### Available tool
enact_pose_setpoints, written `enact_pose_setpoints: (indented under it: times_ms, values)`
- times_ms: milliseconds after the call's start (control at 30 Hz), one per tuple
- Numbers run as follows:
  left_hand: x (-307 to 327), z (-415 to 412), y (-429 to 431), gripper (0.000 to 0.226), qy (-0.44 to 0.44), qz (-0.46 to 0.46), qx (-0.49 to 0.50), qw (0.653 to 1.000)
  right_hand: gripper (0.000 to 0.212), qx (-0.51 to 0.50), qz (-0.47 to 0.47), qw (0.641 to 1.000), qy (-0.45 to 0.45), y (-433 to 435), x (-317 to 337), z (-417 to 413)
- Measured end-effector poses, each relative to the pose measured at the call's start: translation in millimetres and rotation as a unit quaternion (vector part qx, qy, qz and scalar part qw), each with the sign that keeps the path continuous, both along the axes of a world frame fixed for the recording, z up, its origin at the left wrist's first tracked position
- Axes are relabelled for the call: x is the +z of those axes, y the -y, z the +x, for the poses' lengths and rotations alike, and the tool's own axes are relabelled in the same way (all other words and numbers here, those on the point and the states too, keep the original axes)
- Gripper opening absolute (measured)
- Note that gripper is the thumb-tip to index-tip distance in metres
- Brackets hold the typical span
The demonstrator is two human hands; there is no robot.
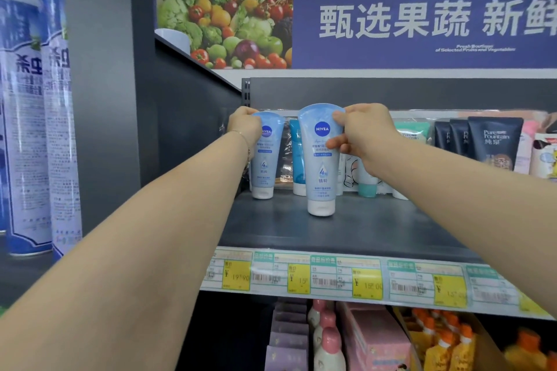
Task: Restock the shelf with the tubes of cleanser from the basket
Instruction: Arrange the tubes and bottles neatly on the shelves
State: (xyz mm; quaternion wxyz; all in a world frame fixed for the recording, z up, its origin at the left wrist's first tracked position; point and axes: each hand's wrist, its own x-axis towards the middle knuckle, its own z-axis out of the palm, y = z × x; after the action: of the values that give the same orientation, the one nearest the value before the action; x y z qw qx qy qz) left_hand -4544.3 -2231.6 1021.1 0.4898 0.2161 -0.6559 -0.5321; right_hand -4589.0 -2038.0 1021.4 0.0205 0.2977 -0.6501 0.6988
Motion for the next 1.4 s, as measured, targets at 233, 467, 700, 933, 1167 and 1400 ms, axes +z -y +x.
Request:
enact_pose_setpoints:
  times_ms: [233,467,700,933,1167,1400]
  values:
    - [-2,2,5,0.022,0.016,0.002,0.003,1.000,0.012,0.003,-0.012,1.000,0.000,6,-5,-9]
    - [-9,5,10,0.039,0.078,-0.036,0.001,0.996,0.006,0.001,-0.017,1.000,0.002,12,-5,-14]
    - [-11,20,-10,0.044,0.202,-0.245,0.237,0.918,0.004,0.005,-0.025,1.000,0.001,22,-6,-10]
    - [-14,50,-37,0.039,0.422,-0.509,0.236,0.712,0.014,0.015,-0.020,1.000,-0.009,49,-7,-1]
    - [-41,58,-44,0.077,0.558,-0.388,0.156,0.716,0.016,0.043,-0.029,0.999,0.007,77,-9,17]
    - [-48,54,-36,0.077,0.390,-0.249,0.068,0.884,0.020,0.046,-0.028,0.999,0.003,92,-11,20]
